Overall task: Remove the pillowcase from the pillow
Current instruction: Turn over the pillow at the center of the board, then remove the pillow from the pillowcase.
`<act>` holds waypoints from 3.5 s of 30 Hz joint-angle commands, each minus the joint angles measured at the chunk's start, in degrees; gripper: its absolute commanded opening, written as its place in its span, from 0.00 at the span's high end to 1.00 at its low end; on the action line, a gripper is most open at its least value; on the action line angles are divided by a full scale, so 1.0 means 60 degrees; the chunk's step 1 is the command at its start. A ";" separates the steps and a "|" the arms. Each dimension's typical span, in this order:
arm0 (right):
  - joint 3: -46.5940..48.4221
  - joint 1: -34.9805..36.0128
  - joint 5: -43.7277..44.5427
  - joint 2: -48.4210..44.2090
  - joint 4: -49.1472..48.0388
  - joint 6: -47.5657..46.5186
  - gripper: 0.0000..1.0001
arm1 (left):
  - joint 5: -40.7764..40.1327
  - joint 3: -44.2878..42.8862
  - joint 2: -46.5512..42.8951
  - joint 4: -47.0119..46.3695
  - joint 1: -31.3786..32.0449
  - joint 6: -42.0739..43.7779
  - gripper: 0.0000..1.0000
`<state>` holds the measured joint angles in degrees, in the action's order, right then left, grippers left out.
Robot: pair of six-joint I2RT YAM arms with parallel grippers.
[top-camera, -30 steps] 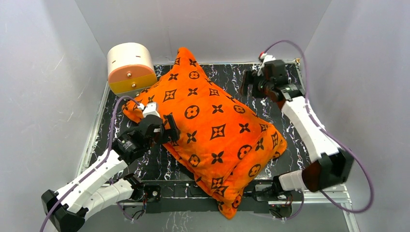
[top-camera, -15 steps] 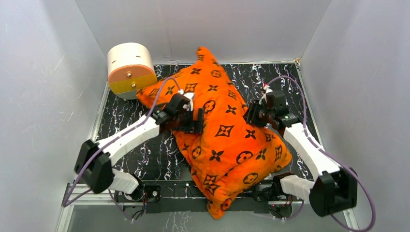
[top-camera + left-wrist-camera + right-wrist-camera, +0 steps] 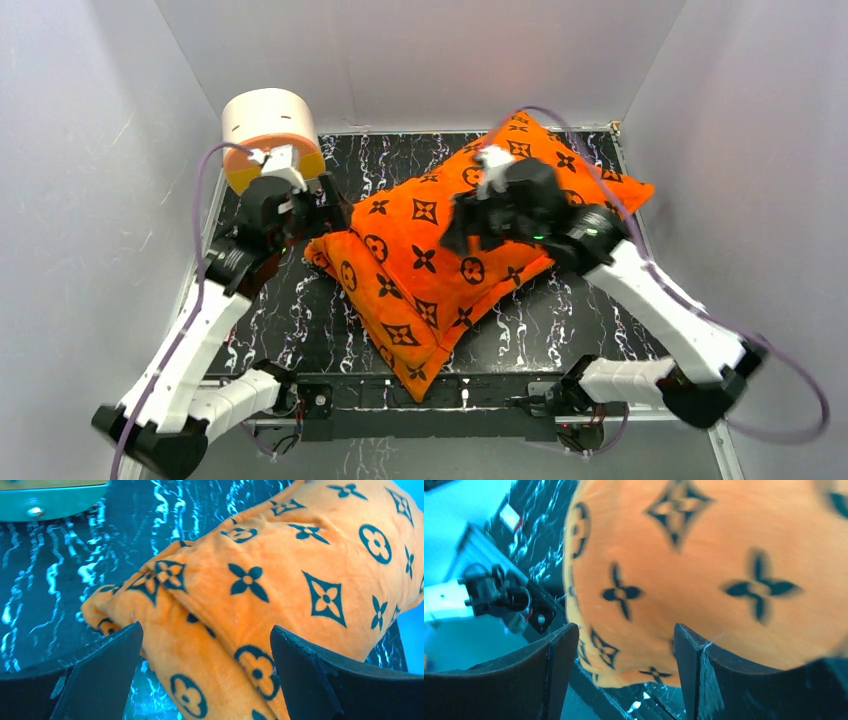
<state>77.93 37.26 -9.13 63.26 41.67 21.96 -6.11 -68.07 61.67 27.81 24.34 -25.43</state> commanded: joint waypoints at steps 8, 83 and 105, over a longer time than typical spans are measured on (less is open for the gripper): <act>0.2702 0.5493 0.5869 0.4352 -0.0351 -0.1383 0.23 | -0.2331 0.2411 -0.4243 0.2795 -0.0118 -0.2442 0.02; -0.0692 0.1985 0.9156 0.2387 -0.1112 0.0015 1.00 | 0.1434 0.4948 -0.1911 0.0385 0.0148 -0.2445 1.00; -0.3951 0.1658 0.4024 0.2028 -0.3154 0.2698 1.00 | 0.1988 -0.1096 0.1541 0.1754 0.1770 -0.1122 0.22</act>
<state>56.82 46.50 20.12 73.84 17.67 36.34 13.15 -68.55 63.51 28.86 28.27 -35.22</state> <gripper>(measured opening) 0.019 0.772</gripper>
